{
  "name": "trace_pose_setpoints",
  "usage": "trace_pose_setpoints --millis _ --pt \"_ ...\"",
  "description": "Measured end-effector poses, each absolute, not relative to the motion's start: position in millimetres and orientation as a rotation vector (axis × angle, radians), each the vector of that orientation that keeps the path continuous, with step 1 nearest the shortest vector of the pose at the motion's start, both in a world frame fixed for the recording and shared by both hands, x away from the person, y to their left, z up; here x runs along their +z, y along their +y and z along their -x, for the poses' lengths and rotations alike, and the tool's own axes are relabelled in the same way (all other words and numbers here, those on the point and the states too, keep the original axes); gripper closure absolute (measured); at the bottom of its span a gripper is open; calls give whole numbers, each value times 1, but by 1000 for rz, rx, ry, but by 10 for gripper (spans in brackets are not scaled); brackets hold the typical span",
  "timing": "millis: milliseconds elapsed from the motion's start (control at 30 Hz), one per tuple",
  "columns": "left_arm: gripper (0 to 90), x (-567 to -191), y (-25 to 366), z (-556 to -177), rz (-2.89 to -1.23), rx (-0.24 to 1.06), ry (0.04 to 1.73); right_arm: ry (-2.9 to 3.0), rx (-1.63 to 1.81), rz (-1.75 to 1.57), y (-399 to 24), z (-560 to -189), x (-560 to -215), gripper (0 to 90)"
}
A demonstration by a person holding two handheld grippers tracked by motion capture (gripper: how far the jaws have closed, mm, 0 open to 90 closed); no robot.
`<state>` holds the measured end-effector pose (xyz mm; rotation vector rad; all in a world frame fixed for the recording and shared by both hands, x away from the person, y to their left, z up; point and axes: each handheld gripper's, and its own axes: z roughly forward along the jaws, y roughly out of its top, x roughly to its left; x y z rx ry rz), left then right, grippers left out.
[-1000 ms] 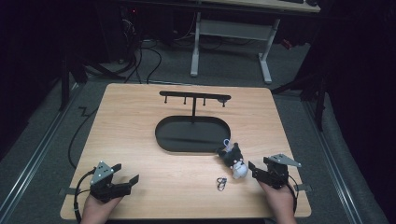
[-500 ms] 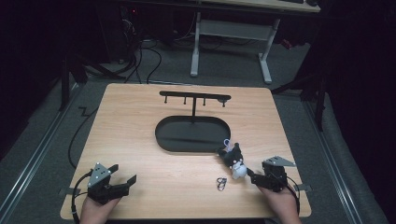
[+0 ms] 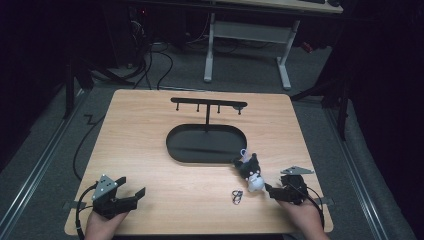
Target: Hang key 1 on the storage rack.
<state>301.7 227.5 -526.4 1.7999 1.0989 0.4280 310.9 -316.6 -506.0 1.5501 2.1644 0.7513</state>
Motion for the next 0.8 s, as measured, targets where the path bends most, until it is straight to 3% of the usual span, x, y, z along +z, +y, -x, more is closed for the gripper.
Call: trace_pose_setpoints --millis 433,800 --pt "147 -527 224 -302 -1816 411 1081 2373 481 -1607 -318 -325 -482 289" --pt "147 -529 223 -304 -1817 398 1071 2596 312 -1536 -287 -331 -457 245"
